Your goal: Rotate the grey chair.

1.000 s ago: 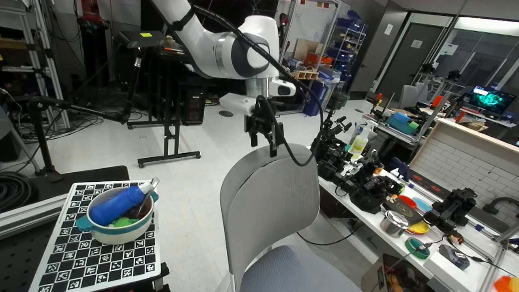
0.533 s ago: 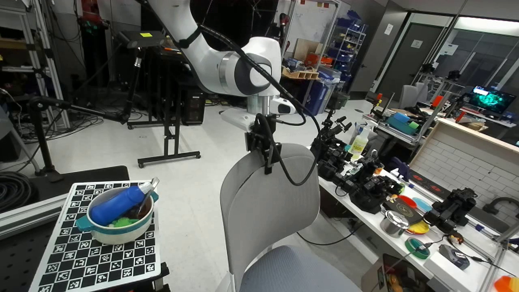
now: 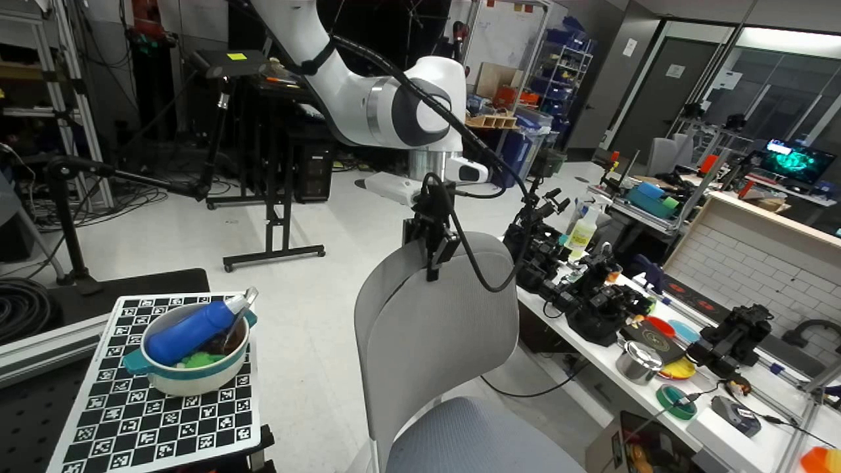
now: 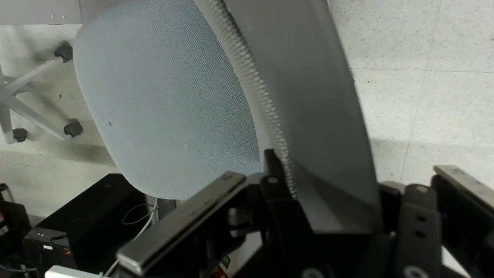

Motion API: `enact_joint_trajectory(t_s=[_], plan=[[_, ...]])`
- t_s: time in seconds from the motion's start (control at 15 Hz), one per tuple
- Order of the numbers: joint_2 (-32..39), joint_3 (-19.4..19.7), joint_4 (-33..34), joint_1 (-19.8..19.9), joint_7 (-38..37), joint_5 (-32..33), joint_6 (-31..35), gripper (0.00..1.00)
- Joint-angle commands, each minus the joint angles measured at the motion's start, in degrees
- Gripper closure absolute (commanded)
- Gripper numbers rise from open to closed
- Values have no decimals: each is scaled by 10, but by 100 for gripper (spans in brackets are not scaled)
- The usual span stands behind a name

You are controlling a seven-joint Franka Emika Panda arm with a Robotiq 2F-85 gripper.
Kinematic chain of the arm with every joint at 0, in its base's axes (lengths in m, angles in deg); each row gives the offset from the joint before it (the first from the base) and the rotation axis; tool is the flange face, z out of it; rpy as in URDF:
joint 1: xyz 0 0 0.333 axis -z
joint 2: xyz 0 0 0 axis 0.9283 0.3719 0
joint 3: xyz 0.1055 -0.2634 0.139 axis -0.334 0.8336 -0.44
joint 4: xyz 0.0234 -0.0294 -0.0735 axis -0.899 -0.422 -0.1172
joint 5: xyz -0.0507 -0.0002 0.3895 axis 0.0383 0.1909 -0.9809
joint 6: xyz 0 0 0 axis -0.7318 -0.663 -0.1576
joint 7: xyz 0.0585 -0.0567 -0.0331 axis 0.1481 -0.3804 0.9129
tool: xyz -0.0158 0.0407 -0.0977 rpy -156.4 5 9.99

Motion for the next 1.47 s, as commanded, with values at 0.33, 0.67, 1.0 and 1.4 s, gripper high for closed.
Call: enact_joint_trajectory(t_s=[0.33, 0.67, 1.0, 1.4], plan=[[21, 0, 14, -23, -5, 26, -29, 95], [-2, 5, -28, -43, -12, 87, -12, 95], [-75, 7, -136, -36, -21, 143, 39, 95], [-141, 23, -248, 7, -12, 209, 122, 95]])
